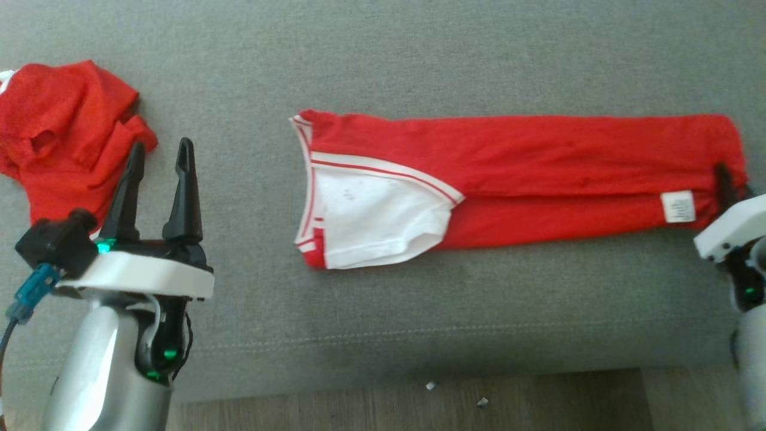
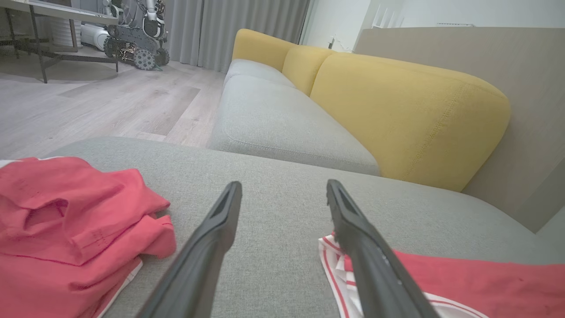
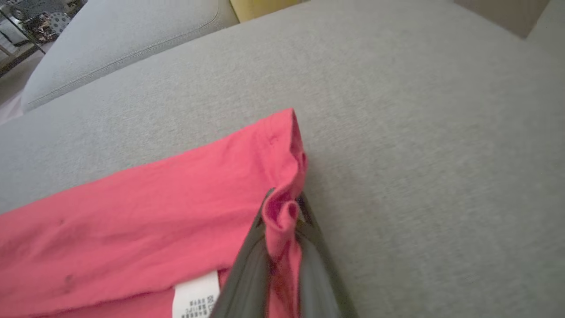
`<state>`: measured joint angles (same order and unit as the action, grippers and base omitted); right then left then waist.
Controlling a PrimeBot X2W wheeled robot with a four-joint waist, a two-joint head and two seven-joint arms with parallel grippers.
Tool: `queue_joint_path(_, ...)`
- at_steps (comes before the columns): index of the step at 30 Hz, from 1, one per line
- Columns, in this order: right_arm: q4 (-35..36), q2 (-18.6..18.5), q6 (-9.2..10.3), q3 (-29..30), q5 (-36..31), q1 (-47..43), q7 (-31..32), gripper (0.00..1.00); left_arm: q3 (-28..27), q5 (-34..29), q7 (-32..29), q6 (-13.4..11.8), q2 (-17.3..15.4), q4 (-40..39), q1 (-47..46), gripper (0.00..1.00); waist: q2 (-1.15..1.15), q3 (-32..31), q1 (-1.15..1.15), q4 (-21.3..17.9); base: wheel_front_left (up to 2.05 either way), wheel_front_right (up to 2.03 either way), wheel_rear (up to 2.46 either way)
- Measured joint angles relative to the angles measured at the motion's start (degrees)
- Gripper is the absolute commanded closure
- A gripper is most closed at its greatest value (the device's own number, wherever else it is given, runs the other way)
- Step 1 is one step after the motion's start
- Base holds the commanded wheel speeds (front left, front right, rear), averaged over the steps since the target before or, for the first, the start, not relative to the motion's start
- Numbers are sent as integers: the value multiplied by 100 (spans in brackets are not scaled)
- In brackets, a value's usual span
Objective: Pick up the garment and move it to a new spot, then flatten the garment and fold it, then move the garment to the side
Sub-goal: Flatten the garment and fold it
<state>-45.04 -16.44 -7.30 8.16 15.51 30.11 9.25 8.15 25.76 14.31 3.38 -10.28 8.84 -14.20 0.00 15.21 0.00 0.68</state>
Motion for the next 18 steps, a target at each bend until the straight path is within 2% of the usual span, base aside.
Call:
queue_joint_path(6, -35, -187, 0, 438, -723, 246, -89, 100, 24, 0, 0, 0, -2, -1, 2, 0, 0, 3, 0, -19, 0, 0, 0)
queue_joint_path(10, -11, -177, 0, 703, -1132, 309, -138, 100, 40, 0, 0, 0, -1, 0, 5, 0, 0, 1, 0, -29, 0, 0, 0)
queue_joint_path(14, 90, -46, 1, 791, -1325, 309, -140, 100, 62, 1, 0, 13, 3, 22, 5, 0, 0, -5, 0, -40, 0, 0, 0)
queue_joint_path(18, 320, 229, 1, 612, -1313, 309, -93, 100, 67, 1, 0, 14, 5, 74, 5, 0, 0, -81, 0, -68, 0, 0, 0)
